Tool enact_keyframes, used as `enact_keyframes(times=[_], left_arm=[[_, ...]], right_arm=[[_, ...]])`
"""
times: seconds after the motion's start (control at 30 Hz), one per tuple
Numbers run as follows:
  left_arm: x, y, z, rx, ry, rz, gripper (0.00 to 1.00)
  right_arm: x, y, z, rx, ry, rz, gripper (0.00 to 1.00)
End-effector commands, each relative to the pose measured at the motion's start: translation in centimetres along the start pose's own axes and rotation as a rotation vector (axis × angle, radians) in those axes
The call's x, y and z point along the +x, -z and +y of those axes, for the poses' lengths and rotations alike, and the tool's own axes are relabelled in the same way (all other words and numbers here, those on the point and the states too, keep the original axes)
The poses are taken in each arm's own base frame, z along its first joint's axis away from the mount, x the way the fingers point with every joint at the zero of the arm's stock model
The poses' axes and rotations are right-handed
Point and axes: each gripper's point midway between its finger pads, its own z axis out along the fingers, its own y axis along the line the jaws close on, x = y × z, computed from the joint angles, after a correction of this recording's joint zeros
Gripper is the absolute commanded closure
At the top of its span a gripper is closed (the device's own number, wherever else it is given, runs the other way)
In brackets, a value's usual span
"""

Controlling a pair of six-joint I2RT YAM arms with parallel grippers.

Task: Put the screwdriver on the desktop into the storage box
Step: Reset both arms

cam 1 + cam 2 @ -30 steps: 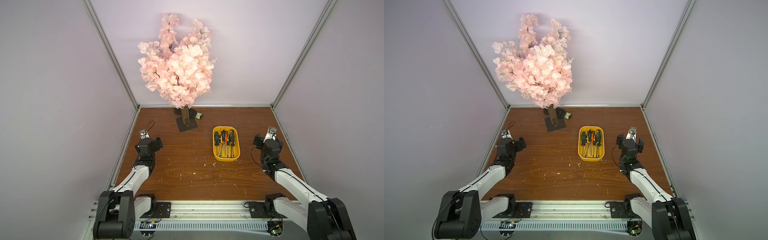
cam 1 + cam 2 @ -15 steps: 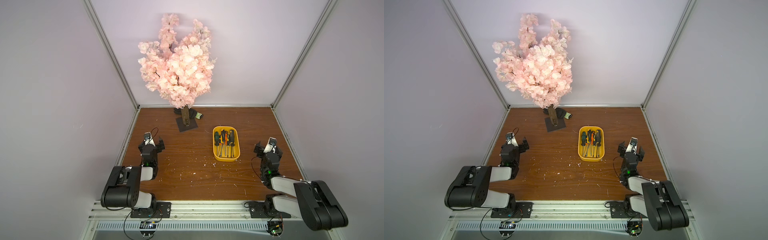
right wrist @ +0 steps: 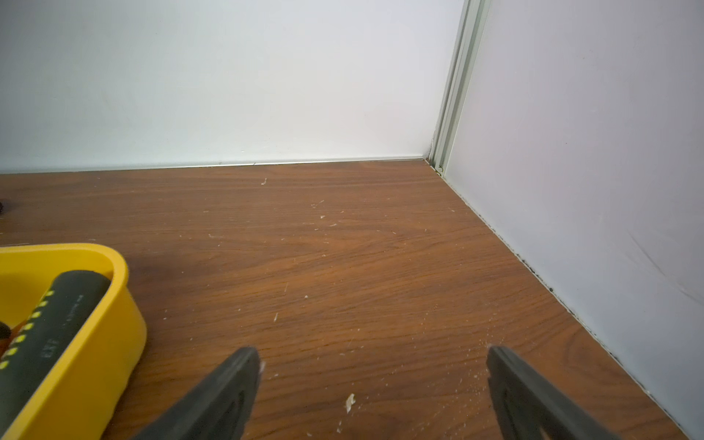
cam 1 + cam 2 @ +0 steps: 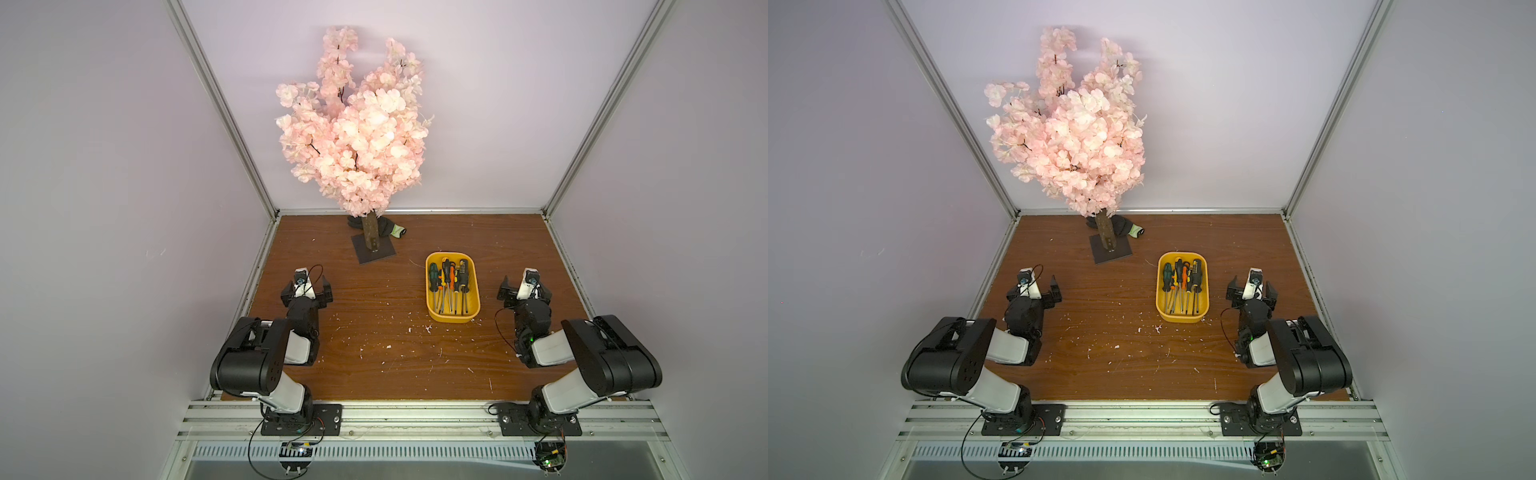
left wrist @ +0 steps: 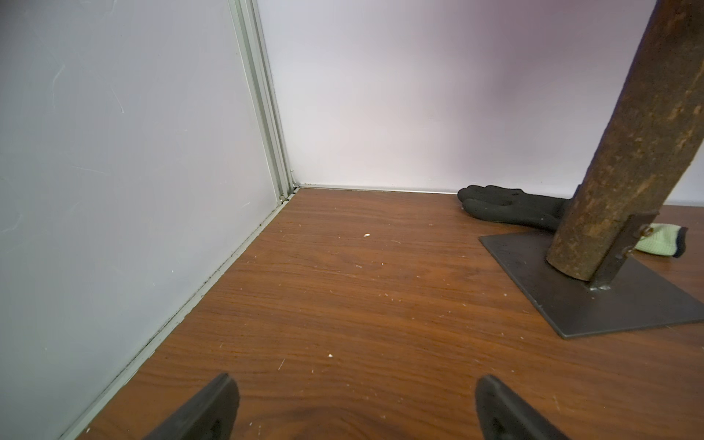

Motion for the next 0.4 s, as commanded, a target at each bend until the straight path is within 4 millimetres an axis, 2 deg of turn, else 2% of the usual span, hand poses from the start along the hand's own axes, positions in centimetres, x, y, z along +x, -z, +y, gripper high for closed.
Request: enact_keyframes(times=[0.0, 0.37], left_arm=[[-1.0, -0.11, -0.1, -0.006, -0.002, -0.037, 0.0], [-1.03, -0.11, -0.09, -0.006, -0.002, -0.038, 0.0]], right_arm=[[-1.5, -0.24, 0.21, -0.01, -0.012, -0.049, 0.01], [-1.27, -0.66, 0.33, -0.034, -0.016, -0.033, 0.01]])
